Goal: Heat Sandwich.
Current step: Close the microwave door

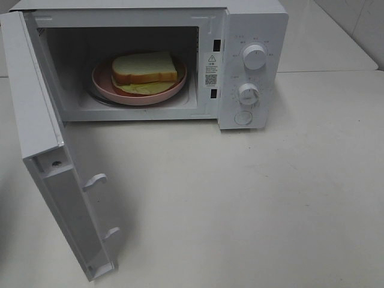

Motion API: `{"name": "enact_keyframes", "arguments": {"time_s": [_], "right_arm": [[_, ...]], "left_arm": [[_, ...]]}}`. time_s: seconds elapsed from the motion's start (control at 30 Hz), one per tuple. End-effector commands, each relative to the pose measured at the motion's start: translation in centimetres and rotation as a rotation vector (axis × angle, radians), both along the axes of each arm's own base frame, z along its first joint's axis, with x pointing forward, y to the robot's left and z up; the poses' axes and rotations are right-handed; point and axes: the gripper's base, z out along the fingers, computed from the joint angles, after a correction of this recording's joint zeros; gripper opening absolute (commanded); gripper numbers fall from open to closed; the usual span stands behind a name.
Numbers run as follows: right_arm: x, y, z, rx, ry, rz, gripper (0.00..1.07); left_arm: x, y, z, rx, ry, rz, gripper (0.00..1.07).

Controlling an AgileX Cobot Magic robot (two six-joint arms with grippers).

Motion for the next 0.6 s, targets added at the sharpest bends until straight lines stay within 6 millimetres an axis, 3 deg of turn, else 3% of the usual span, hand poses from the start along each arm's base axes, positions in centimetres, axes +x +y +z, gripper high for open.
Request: {"name": "enact_keyframes", "arguments": {"time_s": [0.03,0.43,0.6], "right_arm": [[-0.3,0.0,0.0,0.006,-0.036,-0.003,0.74],[-0.3,0.0,0.0,0.006,-0.036,-0.003,0.74],[-0.3,0.0,0.0,0.006,-0.036,-0.003,0.74]], "left_arm": [[0.8,-0.2,0.0,0.054,-0.050,-0.037,0.00],[4.2,-1.0,-1.9,0.063,0.007,-0.146,0.00],[5.6,-2.4,-2.8,0.067,0.041,-0.226,0.00]]}}
